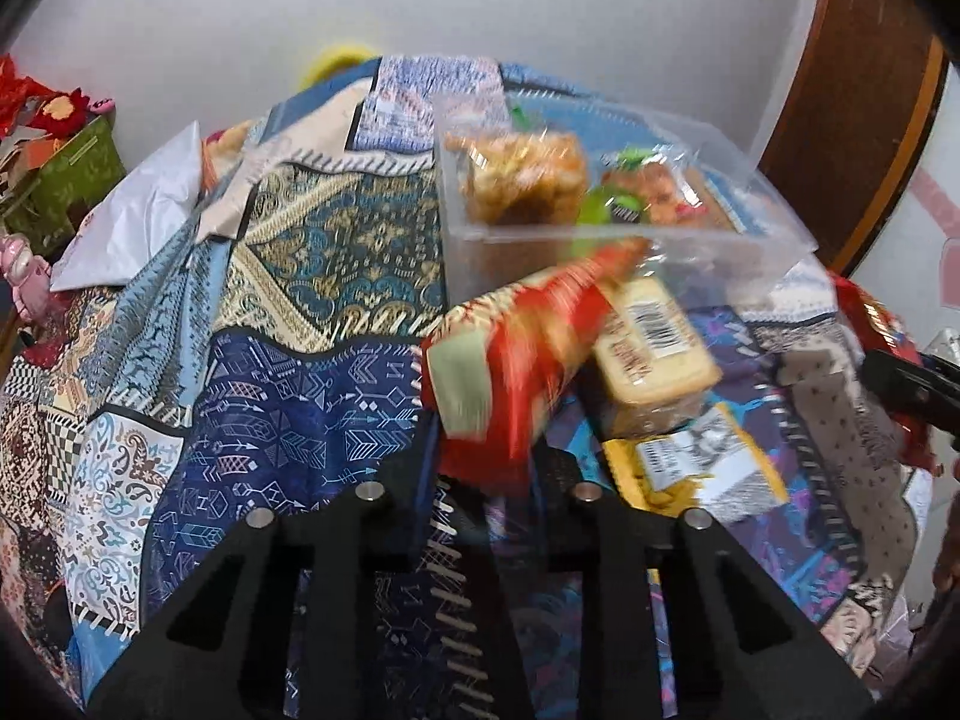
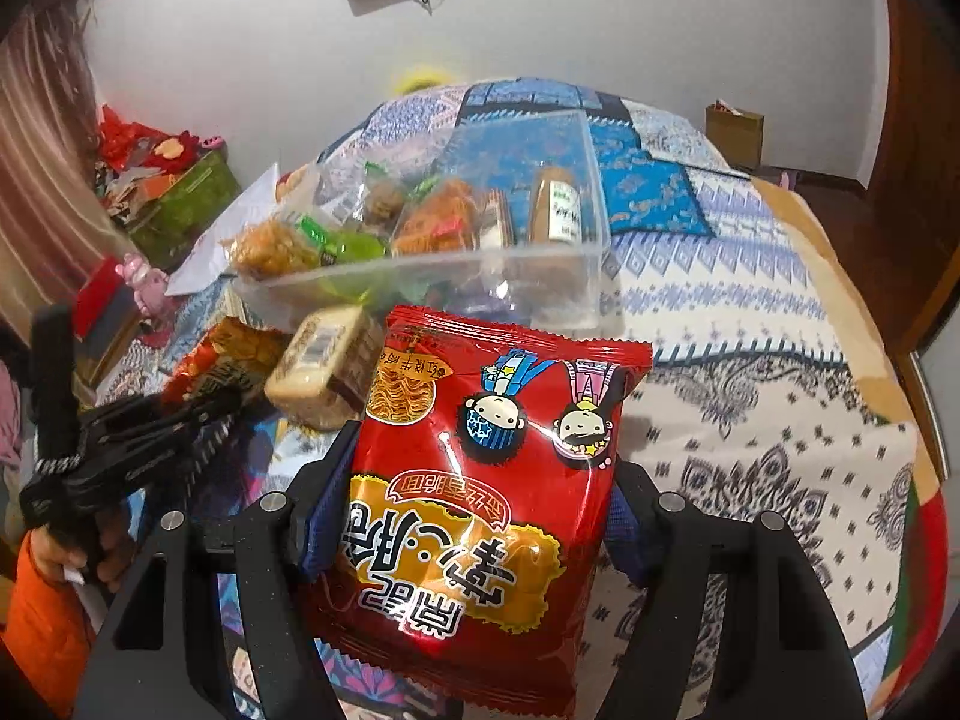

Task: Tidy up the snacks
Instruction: 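Lift both red bags toward the clear box, adjusting the left gripper's hold, then drop both red bags into the clear box and open both grippers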

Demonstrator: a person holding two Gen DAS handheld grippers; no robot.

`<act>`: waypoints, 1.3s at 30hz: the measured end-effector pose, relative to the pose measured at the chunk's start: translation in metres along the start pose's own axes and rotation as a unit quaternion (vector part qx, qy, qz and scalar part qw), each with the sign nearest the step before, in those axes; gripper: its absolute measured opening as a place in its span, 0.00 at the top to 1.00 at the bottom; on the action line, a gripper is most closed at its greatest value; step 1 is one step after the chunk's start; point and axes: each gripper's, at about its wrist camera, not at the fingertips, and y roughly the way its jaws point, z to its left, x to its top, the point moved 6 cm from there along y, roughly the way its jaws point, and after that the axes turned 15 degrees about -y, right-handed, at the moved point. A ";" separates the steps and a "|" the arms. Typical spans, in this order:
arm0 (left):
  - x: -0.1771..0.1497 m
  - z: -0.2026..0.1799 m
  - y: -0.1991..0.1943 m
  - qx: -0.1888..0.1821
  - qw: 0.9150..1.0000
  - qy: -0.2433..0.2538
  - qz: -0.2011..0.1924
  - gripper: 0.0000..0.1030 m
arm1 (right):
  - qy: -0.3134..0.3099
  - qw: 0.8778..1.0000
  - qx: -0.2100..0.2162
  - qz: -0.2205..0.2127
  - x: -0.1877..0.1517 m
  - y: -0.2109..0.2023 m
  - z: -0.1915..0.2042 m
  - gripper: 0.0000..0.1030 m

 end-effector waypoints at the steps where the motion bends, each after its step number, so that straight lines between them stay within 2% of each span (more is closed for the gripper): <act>1: 0.001 -0.001 -0.005 -0.005 1.000 -0.001 -0.004 0.81 | 0.001 1.000 -0.001 -0.002 0.002 -0.001 -0.001 0.35; 4: 0.005 -0.007 -0.021 -0.020 1.000 -0.001 -0.023 0.82 | 0.003 1.000 -0.002 -0.009 0.006 -0.003 -0.004 0.35; 6: 0.006 -0.012 -0.023 -0.031 0.999 0.008 -0.022 0.83 | 0.003 1.000 -0.003 -0.010 0.007 -0.003 -0.004 0.35; 9: 0.009 -0.015 -0.014 -0.011 1.000 0.021 -0.019 0.80 | 0.005 1.000 -0.001 -0.011 0.008 -0.004 -0.004 0.35; 11: 0.011 -0.013 -0.004 -0.005 1.000 0.021 -0.014 0.62 | 0.005 1.000 0.000 -0.010 0.007 -0.004 -0.004 0.35; 13: 0.013 -0.009 0.006 -0.009 1.000 0.008 -0.005 0.57 | 0.004 1.000 0.000 -0.008 0.006 -0.002 -0.005 0.35; 15: 0.016 -0.005 0.017 -0.009 1.000 0.001 0.004 0.57 | 0.003 1.000 -0.001 -0.006 0.006 -0.001 -0.006 0.35; 17: 0.020 -0.003 0.026 -0.016 1.000 -0.009 0.012 0.46 | 0.002 1.000 -0.002 -0.005 0.008 0.000 -0.007 0.35; 24: 0.034 -0.003 0.044 -0.049 0.998 -0.023 0.021 0.30 | -0.008 1.000 -0.014 -0.014 0.024 0.003 -0.014 0.35; 28: 0.037 -0.004 0.057 -0.036 0.999 -0.021 0.023 0.29 | -0.017 0.999 -0.021 -0.024 0.038 0.004 -0.018 0.35; 31: 0.036 -0.007 0.062 -0.039 0.999 -0.022 0.027 0.35 | -0.024 0.999 -0.030 -0.028 0.050 0.009 -0.022 0.35; 34: 0.032 -0.010 0.055 -0.026 1.000 -0.010 0.012 0.42 | -0.028 0.998 -0.035 -0.034 0.065 0.014 -0.027 0.35; 39: 0.024 -0.006 0.031 -0.017 1.000 -0.010 -0.006 0.43 | -0.037 0.998 -0.041 -0.038 0.082 0.023 -0.032 0.35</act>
